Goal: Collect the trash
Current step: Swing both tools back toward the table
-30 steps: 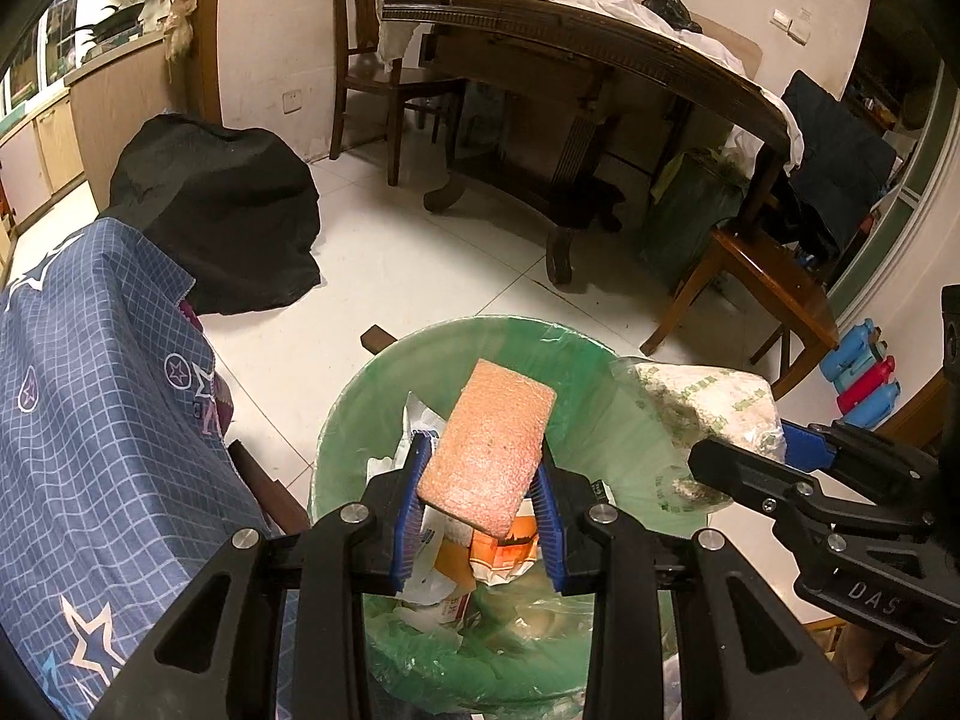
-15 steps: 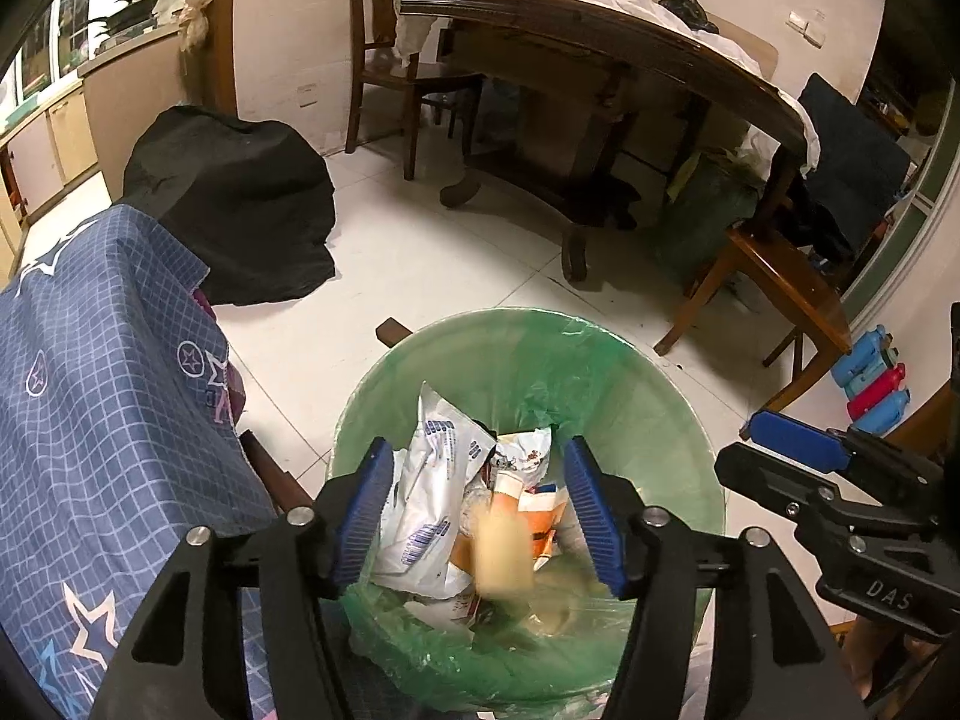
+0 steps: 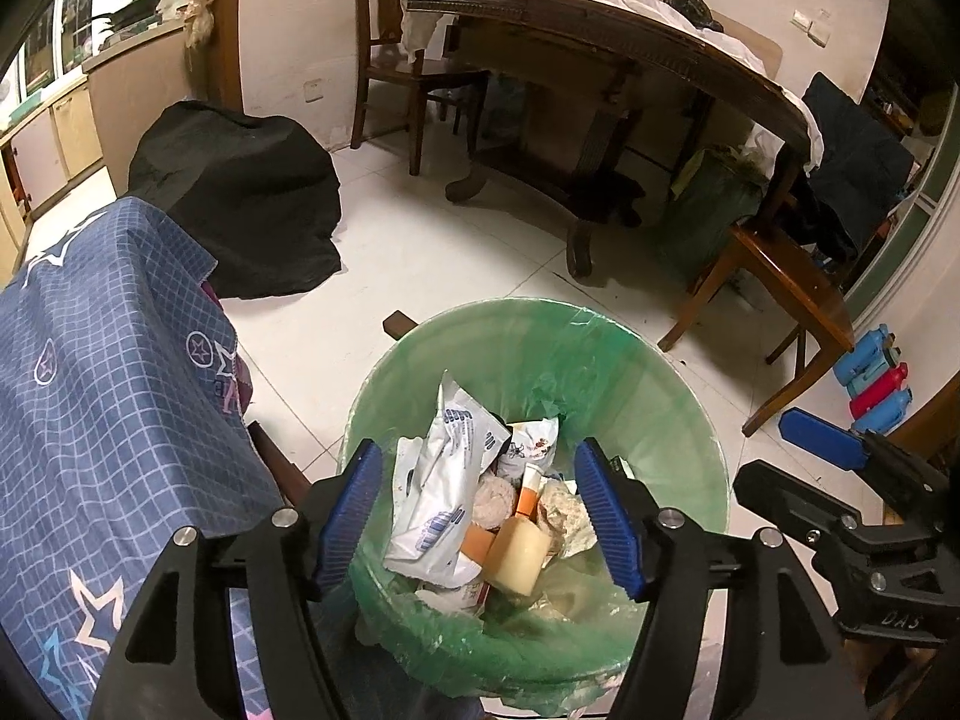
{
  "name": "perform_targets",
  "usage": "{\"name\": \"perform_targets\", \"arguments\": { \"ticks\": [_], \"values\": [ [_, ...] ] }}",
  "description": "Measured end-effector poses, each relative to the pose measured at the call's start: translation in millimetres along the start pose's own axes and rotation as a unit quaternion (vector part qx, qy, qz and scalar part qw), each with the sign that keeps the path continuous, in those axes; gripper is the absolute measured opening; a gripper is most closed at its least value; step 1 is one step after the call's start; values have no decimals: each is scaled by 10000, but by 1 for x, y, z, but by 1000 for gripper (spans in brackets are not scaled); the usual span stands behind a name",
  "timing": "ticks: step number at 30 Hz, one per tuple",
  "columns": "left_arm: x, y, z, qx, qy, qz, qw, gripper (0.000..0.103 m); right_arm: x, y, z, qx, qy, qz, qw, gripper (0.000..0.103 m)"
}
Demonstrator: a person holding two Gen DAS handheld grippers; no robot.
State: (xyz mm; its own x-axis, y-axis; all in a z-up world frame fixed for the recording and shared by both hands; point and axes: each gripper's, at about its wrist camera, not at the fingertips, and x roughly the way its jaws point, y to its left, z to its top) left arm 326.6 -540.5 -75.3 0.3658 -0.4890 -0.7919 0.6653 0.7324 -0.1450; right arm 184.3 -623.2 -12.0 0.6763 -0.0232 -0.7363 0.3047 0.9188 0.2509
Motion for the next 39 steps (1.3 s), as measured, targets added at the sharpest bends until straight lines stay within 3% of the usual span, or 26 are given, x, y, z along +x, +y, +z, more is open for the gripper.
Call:
{"name": "perform_targets", "arguments": {
  "ticks": [12, 17, 20, 23, 27, 32, 35, 39],
  "values": [
    [-51, 25, -24, -67, -234, 12, 9997, 72, -40, 24, -23, -131, -514, 237, 9983, 90],
    [-96, 82, -66, -265, -456, 265, 9983, 75, -49, 61, -50, -456, -580, 545, 9958, 91],
    [-123, 137, -94, -582, -553, 607, 9949, 75, -47, 93, -65, -766, -500, 742, 9930, 91],
    [-153, 201, -120, -1021, -654, 1022, 9874, 76, -43, 122, -72, -986, -410, 980, 9894, 91],
    [-190, 292, -155, -1744, -721, 1600, 9689, 76, -30, 165, -76, -1210, -242, 1274, 9841, 91],
    [-232, 409, -205, -2755, -754, 2351, 9291, 80, -18, 214, -75, -1560, -128, 1537, 9756, 93],
    [-245, 461, -226, -3156, -655, 2465, 9140, 82, -10, 235, -75, -1661, -73, 1634, 9724, 94],
    [-256, 507, -237, -3445, -681, 2216, 9097, 82, 4, 264, -75, -1850, 86, 1767, 9667, 94]
  ]
}}
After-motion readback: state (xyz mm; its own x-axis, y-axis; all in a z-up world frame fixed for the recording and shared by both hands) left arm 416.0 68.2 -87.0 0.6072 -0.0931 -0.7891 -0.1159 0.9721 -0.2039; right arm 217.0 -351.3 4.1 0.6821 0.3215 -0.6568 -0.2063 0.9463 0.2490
